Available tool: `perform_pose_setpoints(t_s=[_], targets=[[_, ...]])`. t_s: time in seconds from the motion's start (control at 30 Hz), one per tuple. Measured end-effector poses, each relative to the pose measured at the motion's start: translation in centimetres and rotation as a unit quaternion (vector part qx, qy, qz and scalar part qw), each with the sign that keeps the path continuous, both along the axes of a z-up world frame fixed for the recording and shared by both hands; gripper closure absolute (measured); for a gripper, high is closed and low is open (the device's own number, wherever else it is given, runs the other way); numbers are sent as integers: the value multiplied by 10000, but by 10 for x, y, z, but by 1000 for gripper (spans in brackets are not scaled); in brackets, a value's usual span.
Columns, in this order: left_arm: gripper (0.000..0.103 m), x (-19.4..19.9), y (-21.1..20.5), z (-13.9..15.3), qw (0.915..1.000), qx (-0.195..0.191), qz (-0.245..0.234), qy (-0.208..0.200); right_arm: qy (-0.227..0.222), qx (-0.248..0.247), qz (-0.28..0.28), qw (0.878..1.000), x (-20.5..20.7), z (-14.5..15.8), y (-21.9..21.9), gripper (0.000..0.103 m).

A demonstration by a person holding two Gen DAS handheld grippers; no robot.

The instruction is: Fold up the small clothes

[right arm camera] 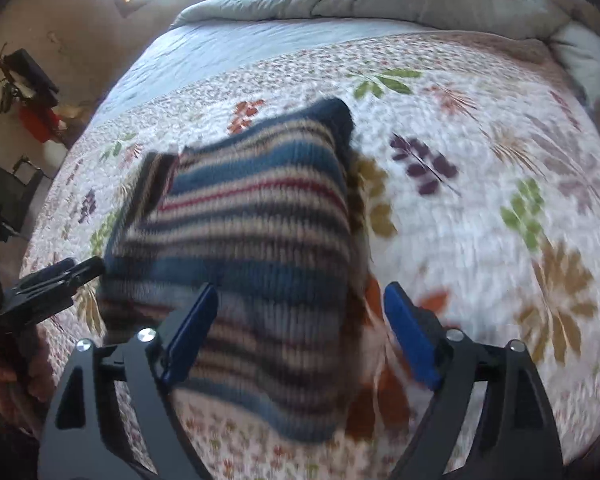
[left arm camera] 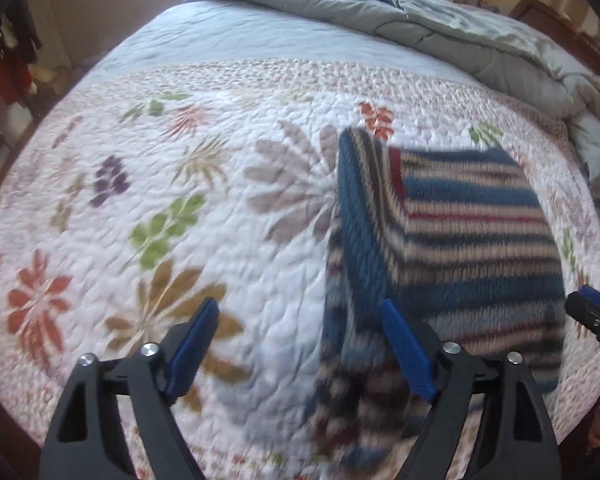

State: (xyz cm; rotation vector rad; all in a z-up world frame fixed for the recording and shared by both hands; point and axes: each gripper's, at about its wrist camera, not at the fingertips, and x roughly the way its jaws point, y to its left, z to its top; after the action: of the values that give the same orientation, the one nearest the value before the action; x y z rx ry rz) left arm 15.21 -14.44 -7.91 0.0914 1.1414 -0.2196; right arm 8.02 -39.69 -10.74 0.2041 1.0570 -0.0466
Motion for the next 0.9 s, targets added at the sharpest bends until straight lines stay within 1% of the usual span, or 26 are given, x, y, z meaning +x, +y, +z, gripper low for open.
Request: perform_pose_setpoints(t_s=[0.07, 0.17, 0.3, 0.43, 0.7, 0.77, 0.9], targets=[[17, -19, 5, 1, 9999, 41, -17, 93, -37, -104, -46, 9999, -22, 1, 6, 15], [16, -43, 8, 1, 9997, 104, -42, 198, -40, -70, -67, 9999, -50, 2, 15, 13], [16, -71, 11, 9, 9996, 263, -86, 75, 8, -146, -72, 9999, -76, 5, 26, 13], [16, -95, 11, 21, 9996, 226, -191, 1, -5, -339, -60, 9994, -99, 10, 37, 12], [16, -125, 8, 41, 9982, 349, -339, -341, -61, -307, -139, 9994, -122, 18, 49, 12], [15, -128, 7, 44, 9981, 340, -352, -380, -90, -347, -183, 9992, -125, 20, 51, 11], [15, -135, 5, 48, 9976, 358, -390, -451, -101, -274, -232, 9993, -127, 22, 51, 11]])
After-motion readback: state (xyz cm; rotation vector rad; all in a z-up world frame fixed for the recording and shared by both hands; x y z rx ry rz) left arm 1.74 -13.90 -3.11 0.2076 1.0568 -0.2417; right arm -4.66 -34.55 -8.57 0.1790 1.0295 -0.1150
